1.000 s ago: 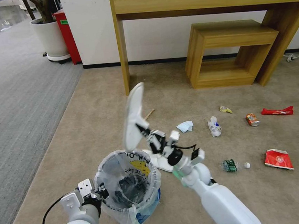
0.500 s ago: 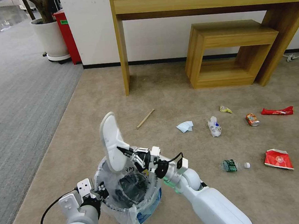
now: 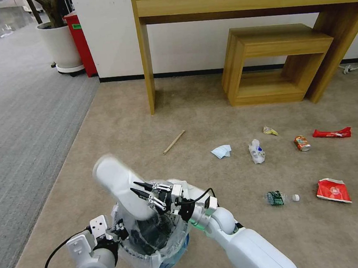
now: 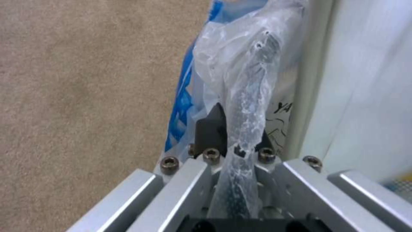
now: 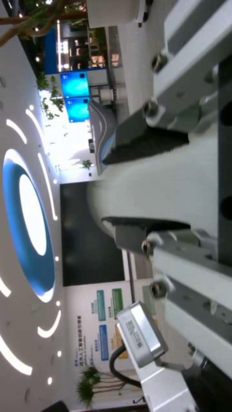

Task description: Pick up the trash bin and place the garbage on the floor into it.

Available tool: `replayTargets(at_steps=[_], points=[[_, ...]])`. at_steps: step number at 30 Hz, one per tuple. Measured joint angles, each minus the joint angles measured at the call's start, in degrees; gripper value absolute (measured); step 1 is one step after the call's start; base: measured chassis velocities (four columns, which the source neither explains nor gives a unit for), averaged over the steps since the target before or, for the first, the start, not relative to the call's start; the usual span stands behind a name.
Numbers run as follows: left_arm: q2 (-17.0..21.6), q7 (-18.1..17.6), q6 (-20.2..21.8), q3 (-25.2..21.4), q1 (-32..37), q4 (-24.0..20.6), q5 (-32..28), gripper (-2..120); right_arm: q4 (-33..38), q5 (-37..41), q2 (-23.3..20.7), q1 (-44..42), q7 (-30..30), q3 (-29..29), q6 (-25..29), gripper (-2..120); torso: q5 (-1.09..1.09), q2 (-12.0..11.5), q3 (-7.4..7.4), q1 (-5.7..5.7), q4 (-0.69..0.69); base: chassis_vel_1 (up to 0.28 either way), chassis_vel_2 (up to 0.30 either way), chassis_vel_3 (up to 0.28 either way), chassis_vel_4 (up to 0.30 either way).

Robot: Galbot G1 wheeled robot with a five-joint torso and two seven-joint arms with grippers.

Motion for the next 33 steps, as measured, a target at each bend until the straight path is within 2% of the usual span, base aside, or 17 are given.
replayTargets(at_steps=[2, 5, 7, 9, 10, 12, 14, 17, 18, 19, 21, 23, 25, 27, 29, 33], points=[[0.0, 0.0, 0.0, 0.1, 0.0, 0.0, 0.1, 0, 0.5, 0.0, -0.3, -0.3, 0.0, 0.1, 0.0, 43, 0.00, 0.0, 0.00, 0.00, 0.00, 0.000, 0.000, 0.000, 0.000], [-0.2, 0.1, 0.0, 0.4, 0.0, 0.1, 0.6, 0, 2.0, 0.0, -1.1, -1.3, -0.1, 0.9, 0.1, 58, 0.00, 0.0, 0.00, 0.00, 0.00, 0.000, 0.000, 0.000, 0.000], [-0.2, 0.1, 0.0, 0.5, 0.1, 0.1, 0.7, 0, 2.3, -0.1, -1.2, -1.5, -0.1, 1.2, 0.1, 61, 0.00, 0.0, 0.00, 0.00, 0.00, 0.000, 0.000, 0.000, 0.000], [-0.3, 0.2, 0.0, 0.6, 0.0, 0.1, 0.8, 0, 3.2, -0.1, -1.5, -1.8, 0.7, 2.0, 0.1, 72, 0.00, 0.0, 0.00, 0.00, 0.00, 0.000, 0.000, 0.000, 0.000], [-0.3, 0.2, 0.0, 0.6, 0.0, 0.1, 0.8, 0, 3.2, -0.1, -1.5, -1.8, 0.7, 2.0, 0.1, 72, 0.00, 0.0, 0.00, 0.00, 0.00, 0.000, 0.000, 0.000, 0.000], [-0.3, 0.2, 0.0, 0.4, -0.1, 0.2, 0.8, 0, 4.7, -0.3, -1.9, -2.1, 4.4, 3.6, -1.2, 82, 0.01, 0.0, 0.00, 0.00, 0.00, 0.000, 0.000, 0.000, 0.000], [-0.2, 0.2, 0.0, 0.2, -0.2, 0.2, 0.7, 0, 5.4, -0.6, -2.0, -2.2, 6.1, 4.2, -1.9, 85, 0.00, 0.0, 0.00, 0.00, 0.00, 0.000, 0.000, 0.000, 0.000], [0.4, 0.2, 0.0, -1.4, -0.8, 0.0, -0.4, 0, 9.9, -3.5, -3.1, -3.6, 16.3, 8.0, -5.7, 99, 0.00, 0.0, 0.01, 0.00, 0.00, 0.000, 0.000, 0.000, 0.000], [0.4, 0.2, 0.0, -1.4, -0.8, 0.0, -0.4, 0, 9.9, -3.5, -3.1, -3.6, 16.3, 8.0, -5.7, 99, 0.00, 0.0, 0.01, 0.00, 0.00, 0.000, 0.000, 0.000, 0.000], [0.6, 0.2, 0.0, -1.9, -1.1, -0.1, -0.8, 0, 11.2, -4.5, -3.3, -4.0, 19.1, 8.9, -6.8, 99, 0.00, 0.0, 0.00, 0.00, 0.00, 0.000, 0.000, 0.000, 0.000], [1.2, -0.4, 0.0, -3.4, -2.1, -0.6, -2.5, 0, 14.7, -7.4, -4.1, -5.2, 30.5, 11.5, -10.6, 100, 0.01, 0.0, 0.00, 0.00, 0.00, 0.000, 0.000, 0.000, 0.000], [1.3, -0.6, 0.0, -3.6, -2.3, -0.6, -2.8, 0, 15.2, -7.7, -4.2, -5.4, 32.0, 11.9, -11.1, 100, 0.01, 0.0, 0.00, 0.00, 0.00, 0.000, 0.000, 0.000, 0.000], [1.8, -1.6, 0.0, -4.8, -3.3, -1.0, -4.8, 0, 17.7, -10.0, -5.1, -7.4, 39.3, 15.9, -12.4, 100, 0.00, 0.0, 0.00, 0.00, 0.00, 0.000, 0.000, 0.000, 0.000], [1.9, -1.6, 0.0, -4.9, -3.4, -1.0, -5.0, 0, 18.0, -10.5, -5.3, -7.7, 40.0, 16.4, -12.3, 100, 0.00, 0.0, 0.00, 0.00, 0.00, 0.000, 0.000, 0.000, 0.000], [2.3, -2.1, 0.0, -5.9, -3.7, -1.2, -5.6, 0, 20.2, -13.1, -5.7, -11.1, 44.0, 20.2, -11.6, 100, 0.00, 0.0, 0.00, 0.00, 0.00, 0.000, 0.000, 0.000, 0.000], [2.5, -2.3, 0.0, -6.4, -3.6, -1.7, -5.6, 0, 22.4, -13.6, -5.1, -14.5, 47.4, 22.9, -11.7, 100, 0.02, 0.0, 0.00, 0.00, 0.00, 0.000, 0.000, 0.000, 0.000]])
